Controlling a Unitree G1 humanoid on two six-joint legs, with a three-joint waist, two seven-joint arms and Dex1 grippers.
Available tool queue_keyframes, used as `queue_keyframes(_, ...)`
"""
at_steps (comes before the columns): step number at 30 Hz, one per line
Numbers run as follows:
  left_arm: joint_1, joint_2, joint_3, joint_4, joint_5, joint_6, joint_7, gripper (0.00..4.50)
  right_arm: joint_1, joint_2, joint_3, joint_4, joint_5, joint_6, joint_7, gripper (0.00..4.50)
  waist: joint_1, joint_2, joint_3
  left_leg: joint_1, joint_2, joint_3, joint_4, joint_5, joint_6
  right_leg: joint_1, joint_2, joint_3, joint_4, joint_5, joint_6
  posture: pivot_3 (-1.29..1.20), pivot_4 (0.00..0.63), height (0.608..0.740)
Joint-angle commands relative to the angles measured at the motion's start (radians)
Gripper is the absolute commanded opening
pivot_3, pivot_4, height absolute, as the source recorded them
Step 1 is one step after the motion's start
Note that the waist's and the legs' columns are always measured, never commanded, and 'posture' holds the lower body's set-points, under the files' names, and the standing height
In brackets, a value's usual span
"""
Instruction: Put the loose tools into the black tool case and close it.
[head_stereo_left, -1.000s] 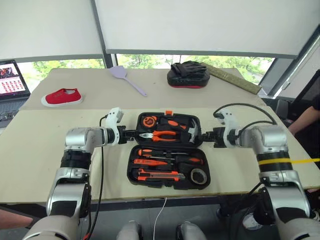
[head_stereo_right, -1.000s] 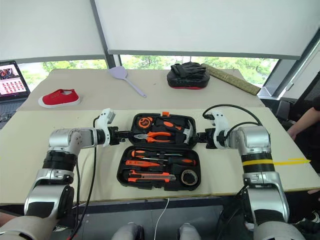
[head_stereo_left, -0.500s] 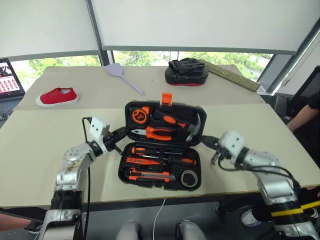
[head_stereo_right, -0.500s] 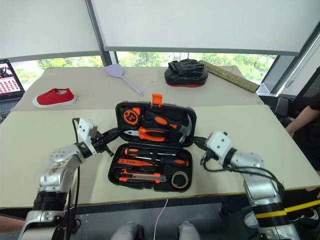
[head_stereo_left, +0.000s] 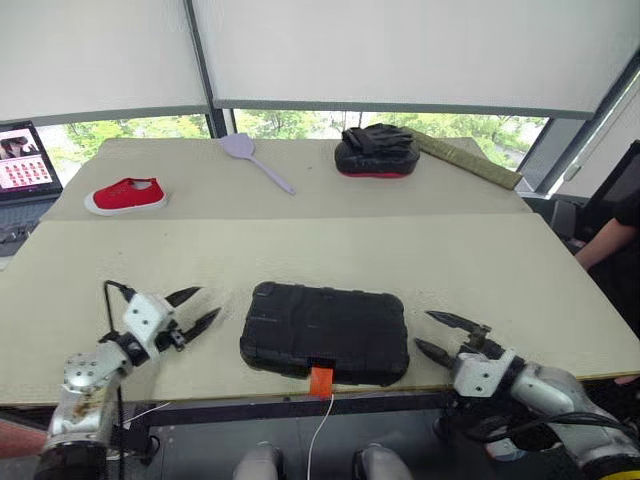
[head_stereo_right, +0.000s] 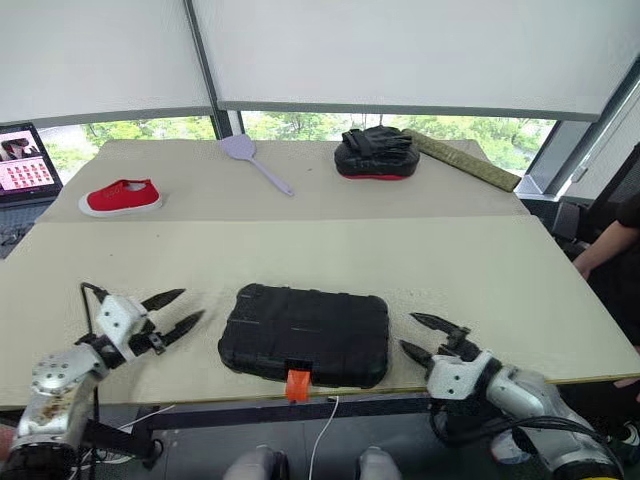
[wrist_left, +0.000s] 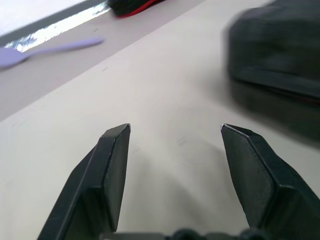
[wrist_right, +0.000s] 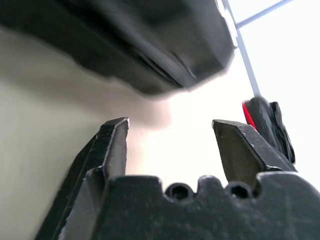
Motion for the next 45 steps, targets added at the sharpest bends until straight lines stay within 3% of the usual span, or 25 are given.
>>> queue_keyframes(1, -0.091, 0.031, 0.003, 0.015, -0.062, 0.127, -0.036, 2.92, 0.118, -0.059, -0.026, -0.193, 0.417, 0.227, 0.247, 2.16, 0.006, 0.0, 0.0, 0.0, 0.0, 0.0, 0.0, 0.0, 0.0, 0.0, 0.0, 0.0, 0.0, 0.0, 0.0, 0.0, 0.15, 0.74)
queue_keyframes(4, -0.23, 0.017, -0.051, 0.06, -0.046, 0.225, -0.035, 2.16, 0.225, -0.125, -0.049, -0.388, 0.663, 0.413, 0.386, 1.13, 0.012, -0.001, 0.0, 0.0, 0.0, -0.002, 0.0, 0.0, 0.0, 0.001, 0.002, 0.0, 0.0, 0.0, 0.0, 0.0, 0.15, 0.74)
queue_keyframes(7, -0.381, -0.019, -0.126, 0.133, -0.004, 0.259, -0.051, 1.09, 0.282, -0.185, -0.053, -0.535, 0.763, 0.575, 0.452, 0.21, 0.017, -0.002, 0.0, -0.001, 0.0, -0.003, 0.001, 0.0, 0.0, 0.002, 0.002, -0.001, 0.0, 0.001, 0.002, 0.0, 0.15, 0.74)
queue_keyframes(10, -0.499, -0.057, -0.198, 0.233, 0.05, 0.263, -0.069, 0.09, 0.299, -0.235, -0.003, -0.621, 0.711, 0.653, 0.505, 0.0, 0.017, -0.004, -0.001, -0.001, -0.001, -0.003, 0.001, 0.0, 0.0, 0.002, 0.003, -0.001, -0.001, 0.002, 0.001, 0.0, 0.15, 0.74)
queue_keyframes(16, -0.672, -0.134, -0.296, 0.437, 0.138, 0.23, -0.106, 0.09, 0.16, -0.15, 0.15, -0.683, 0.623, 0.783, 0.496, 0.0, 0.009, -0.01, 0.0, -0.004, 0.0, -0.004, 0.001, 0.0, 0.001, -0.001, 0.006, 0.0, -0.002, 0.004, 0.006, 0.0, 0.15, 0.74)
queue_keyframes(22, -0.66, -0.109, -0.358, 0.432, 0.161, 0.283, -0.272, 0.09, -0.041, -0.02, 0.203, -0.587, 0.528, 0.84, 0.446, 0.0, 0.011, -0.011, 0.001, -0.006, 0.0, -0.005, 0.002, 0.0, 0.001, -0.002, 0.006, -0.002, -0.002, 0.004, 0.006, 0.0, 0.15, 0.74)
queue_keyframes(31, -0.488, -0.068, -0.309, 0.17, 0.079, 0.418, -0.308, 0.09, -0.277, 0.119, 0.146, -0.278, 0.415, 0.769, 0.349, 0.0, 0.007, -0.011, 0.001, -0.006, 0.0, -0.005, 0.002, 0.0, 0.001, -0.003, 0.005, -0.002, 0.0, 0.005, 0.003, 0.0, 0.15, 0.74)
queue_keyframes(36, -0.379, -0.046, -0.261, -0.013, 0.025, 0.508, -0.27, 0.09, -0.37, 0.126, 0.134, -0.125, 0.341, 0.715, 0.328, 0.0, 0.008, -0.01, 0.002, -0.007, 0.0, -0.005, 0.002, 0.0, 0.001, -0.003, 0.005, -0.002, 0.0, 0.008, -0.001, 0.0, 0.15, 0.74)
queue_keyframes(41, -0.362, 0.02, -0.146, -0.052, -0.031, 0.525, -0.246, 0.09, -0.341, 0.099, 0.085, -0.121, 0.352, 0.731, 0.342, 0.0, 0.009, -0.01, 0.002, -0.008, 0.0, -0.006, 0.002, 0.0, 0.001, -0.003, 0.005, -0.003, 0.0, 0.007, -0.001, 0.0, 0.15, 0.74)
queue_keyframes(45, -0.369, 0.08, -0.172, -0.154, -0.099, 0.614, -0.337, 0.09, -0.266, 0.071, 0.033, -0.168, 0.377, 0.76, 0.353, 0.0, 0.011, -0.01, 0.002, -0.007, 0.0, -0.005, 0.002, 0.0, 0.001, -0.003, 0.005, -0.003, 0.0, 0.007, -0.001, 0.0, 0.15, 0.74)
